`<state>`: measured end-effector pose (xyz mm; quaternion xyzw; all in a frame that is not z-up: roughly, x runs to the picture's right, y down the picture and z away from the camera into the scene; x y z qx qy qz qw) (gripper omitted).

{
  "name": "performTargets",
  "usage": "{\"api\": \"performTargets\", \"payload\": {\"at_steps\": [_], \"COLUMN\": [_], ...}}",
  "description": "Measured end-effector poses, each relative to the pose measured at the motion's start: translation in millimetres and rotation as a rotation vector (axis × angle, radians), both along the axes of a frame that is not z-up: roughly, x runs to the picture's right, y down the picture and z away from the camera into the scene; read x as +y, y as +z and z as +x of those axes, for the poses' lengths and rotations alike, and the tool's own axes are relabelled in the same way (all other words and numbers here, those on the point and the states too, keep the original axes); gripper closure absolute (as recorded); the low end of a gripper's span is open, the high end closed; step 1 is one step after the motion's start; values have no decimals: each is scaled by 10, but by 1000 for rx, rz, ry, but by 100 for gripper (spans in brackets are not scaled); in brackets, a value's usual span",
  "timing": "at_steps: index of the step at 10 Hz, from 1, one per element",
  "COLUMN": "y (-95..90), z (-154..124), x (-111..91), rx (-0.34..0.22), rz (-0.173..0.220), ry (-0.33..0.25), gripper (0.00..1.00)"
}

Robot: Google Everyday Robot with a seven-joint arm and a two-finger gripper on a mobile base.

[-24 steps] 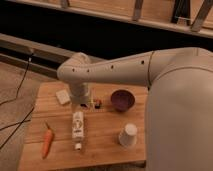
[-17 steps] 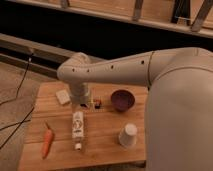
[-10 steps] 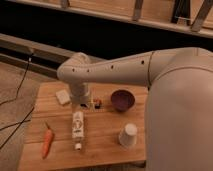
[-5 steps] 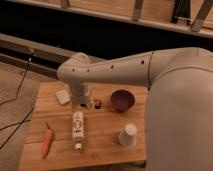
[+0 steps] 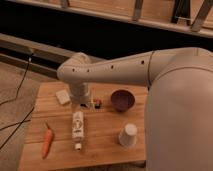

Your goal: Place the ceramic cup in the ceramic bowl

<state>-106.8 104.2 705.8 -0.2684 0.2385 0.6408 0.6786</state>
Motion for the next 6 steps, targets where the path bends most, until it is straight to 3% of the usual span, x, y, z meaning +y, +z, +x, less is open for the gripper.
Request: {"api": "performTargets", "payload": {"at_steps": [3, 6], "y": [153, 193], "z": [185, 562], "x": [-6, -66], "rx": [25, 50], "rz": [-50, -51], "ry": [11, 68], "gripper": [35, 35]}}
